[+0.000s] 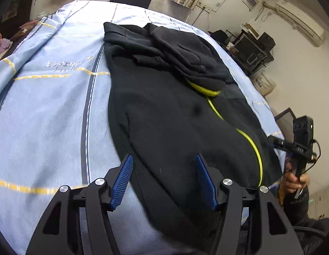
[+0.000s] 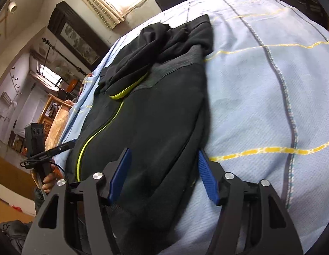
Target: Fold large clothes
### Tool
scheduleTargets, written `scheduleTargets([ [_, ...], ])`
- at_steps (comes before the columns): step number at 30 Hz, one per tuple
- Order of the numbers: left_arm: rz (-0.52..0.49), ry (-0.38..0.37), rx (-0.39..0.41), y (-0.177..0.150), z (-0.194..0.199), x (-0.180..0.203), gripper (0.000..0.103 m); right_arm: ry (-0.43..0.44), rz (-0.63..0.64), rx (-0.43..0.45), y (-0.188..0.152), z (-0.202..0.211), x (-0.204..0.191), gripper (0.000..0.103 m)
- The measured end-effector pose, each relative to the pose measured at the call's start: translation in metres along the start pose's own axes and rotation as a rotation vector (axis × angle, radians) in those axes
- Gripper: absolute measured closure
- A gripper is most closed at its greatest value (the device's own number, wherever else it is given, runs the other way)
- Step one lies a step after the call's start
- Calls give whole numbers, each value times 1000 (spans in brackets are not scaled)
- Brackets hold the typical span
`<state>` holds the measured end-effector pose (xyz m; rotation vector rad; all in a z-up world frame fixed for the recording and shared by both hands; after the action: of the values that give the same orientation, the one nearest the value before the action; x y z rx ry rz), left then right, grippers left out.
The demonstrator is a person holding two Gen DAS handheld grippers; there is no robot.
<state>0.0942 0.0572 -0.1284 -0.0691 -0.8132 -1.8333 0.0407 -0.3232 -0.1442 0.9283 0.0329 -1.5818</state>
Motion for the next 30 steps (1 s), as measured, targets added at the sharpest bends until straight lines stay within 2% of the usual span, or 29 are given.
scheduleTargets([
  [4,8,19,18,-14,14,-4,41,18,10,-6,-6,3,-2,41],
  [6,9,52,31,-15,19,-8,38,23,26,3,-9,7,-5,41],
  [7,16,73,34,-14,18,-12,30,26,31,5,-10,8,-6,41],
  [8,22,76,32,-12,15,-15,28,27,34,5,-10,8,-6,40],
  [12,10,70,19,4,-2,-14,26,0,43,-3,0,-4,-5,41],
  [16,-15,36,-4,13,-14,-2,26,-1,45,-22,8,-14,-7,40],
  [19,-31,12,-10,5,-10,2,31,1,49,-26,6,-14,-8,40],
  [22,-13,-49,-8,-10,0,4,37,47,43,-36,-3,-7,-11,40],
  [26,-37,-110,39,-22,16,17,38,88,63,-24,-15,6,-18,40],
  [30,-95,-102,61,-22,11,33,38,148,99,-5,-25,17,-32,44],
])
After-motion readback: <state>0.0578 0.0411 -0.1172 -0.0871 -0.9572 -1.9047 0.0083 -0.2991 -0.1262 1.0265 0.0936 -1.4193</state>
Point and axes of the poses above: each gripper's, at about its wrist camera, not at the fingertips, and z roughly against the way its jaws point, x to its right, y to its top, the point moved 6 cm from there along -z, roughly the way its jaws point
